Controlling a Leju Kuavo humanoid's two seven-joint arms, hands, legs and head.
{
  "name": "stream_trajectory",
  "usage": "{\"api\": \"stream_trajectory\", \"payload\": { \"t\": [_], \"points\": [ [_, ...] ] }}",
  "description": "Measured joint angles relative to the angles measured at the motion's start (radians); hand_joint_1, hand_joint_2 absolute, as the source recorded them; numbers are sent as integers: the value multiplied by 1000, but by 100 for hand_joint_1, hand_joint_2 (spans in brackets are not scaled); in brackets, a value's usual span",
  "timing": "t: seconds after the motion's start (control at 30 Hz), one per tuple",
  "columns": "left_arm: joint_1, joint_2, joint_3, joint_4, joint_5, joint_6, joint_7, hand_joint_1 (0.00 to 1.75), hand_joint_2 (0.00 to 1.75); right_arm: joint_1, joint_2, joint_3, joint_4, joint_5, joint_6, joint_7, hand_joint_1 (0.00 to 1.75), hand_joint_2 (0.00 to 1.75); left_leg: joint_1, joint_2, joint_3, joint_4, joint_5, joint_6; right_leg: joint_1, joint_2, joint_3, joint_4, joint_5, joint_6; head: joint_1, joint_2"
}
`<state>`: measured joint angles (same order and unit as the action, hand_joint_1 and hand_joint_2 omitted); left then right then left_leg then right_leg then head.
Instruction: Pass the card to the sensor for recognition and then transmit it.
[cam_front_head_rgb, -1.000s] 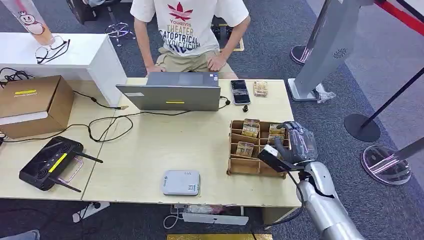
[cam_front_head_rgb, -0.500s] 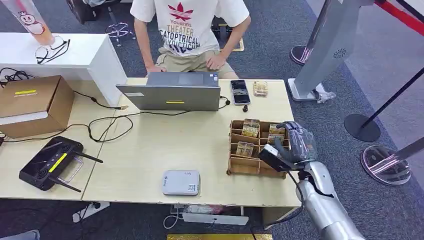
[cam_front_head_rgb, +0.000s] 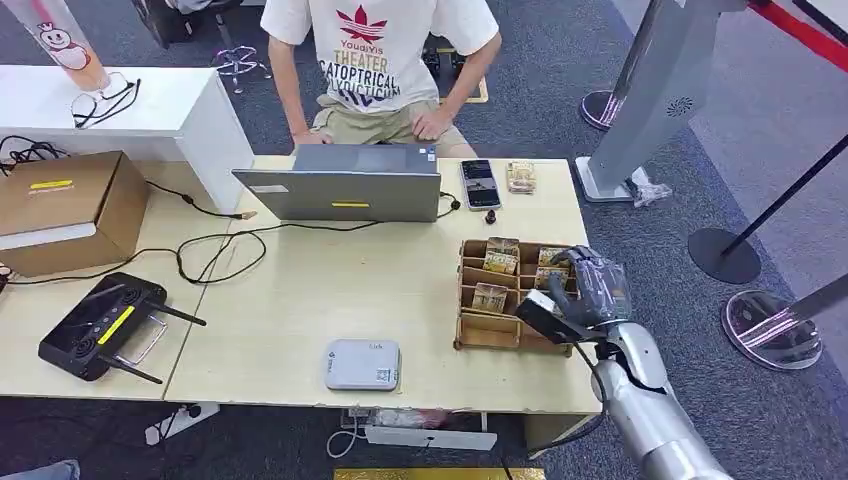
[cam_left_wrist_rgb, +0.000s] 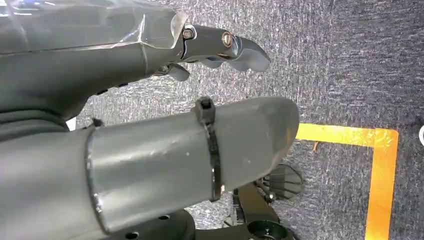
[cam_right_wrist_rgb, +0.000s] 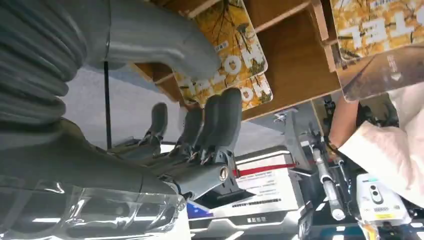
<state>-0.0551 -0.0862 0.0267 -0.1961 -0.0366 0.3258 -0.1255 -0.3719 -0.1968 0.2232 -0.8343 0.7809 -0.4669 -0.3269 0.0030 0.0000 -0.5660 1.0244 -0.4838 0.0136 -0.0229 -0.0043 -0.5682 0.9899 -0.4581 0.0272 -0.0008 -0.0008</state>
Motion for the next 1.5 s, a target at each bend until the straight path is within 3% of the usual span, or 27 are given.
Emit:
{"api": "stream_trajectory", "payload": {
  "t": [0.53, 0.77, 0.9, 0.97, 1.2, 1.5],
  "points": [
    [0, 5, 0, 0, 3, 0, -3, 0, 0, -9, 0, 1, 20, -15, -4, -10, 140, 175, 0, 0, 0, 0, 0, 0, 0, 0, 0, 0, 0, 0, 0, 0],
    [0, 6, 0, 0, 3, -1, -3, 0, 0, -9, 0, 1, 20, -15, -7, -9, 136, 175, 0, 0, 0, 0, 0, 0, 0, 0, 0, 0, 0, 0, 0, 0],
    [0, 6, 0, 0, 4, -3, -3, 0, 0, -10, 0, 1, 20, -15, -2, -9, 152, 175, 0, 0, 0, 0, 0, 0, 0, 0, 0, 0, 0, 0, 0, 0],
    [0, 6, 0, 0, 4, -3, -3, 0, 0, -18, 0, 1, 20, -22, 23, -9, 175, 175, 0, 0, 0, 0, 0, 0, 0, 0, 0, 0, 0, 0, 0, 0],
    [0, 7, 0, 0, 4, -7, -3, 0, 0, -77, -13, 7, 20, -82, 188, -27, 175, 175, 0, 0, 1, 0, 0, 0, 0, 0, 0, 0, 0, 0, 0, 0],
    [-2, 7, 0, 0, -5, -10, -1, 0, 0, -74, -63, 22, -61, -108, 246, -7, 175, 175, 0, 0, -1, 0, 1, -1, 0, 0, -1, 0, 0, 0, 0, 0]
  ]
}}
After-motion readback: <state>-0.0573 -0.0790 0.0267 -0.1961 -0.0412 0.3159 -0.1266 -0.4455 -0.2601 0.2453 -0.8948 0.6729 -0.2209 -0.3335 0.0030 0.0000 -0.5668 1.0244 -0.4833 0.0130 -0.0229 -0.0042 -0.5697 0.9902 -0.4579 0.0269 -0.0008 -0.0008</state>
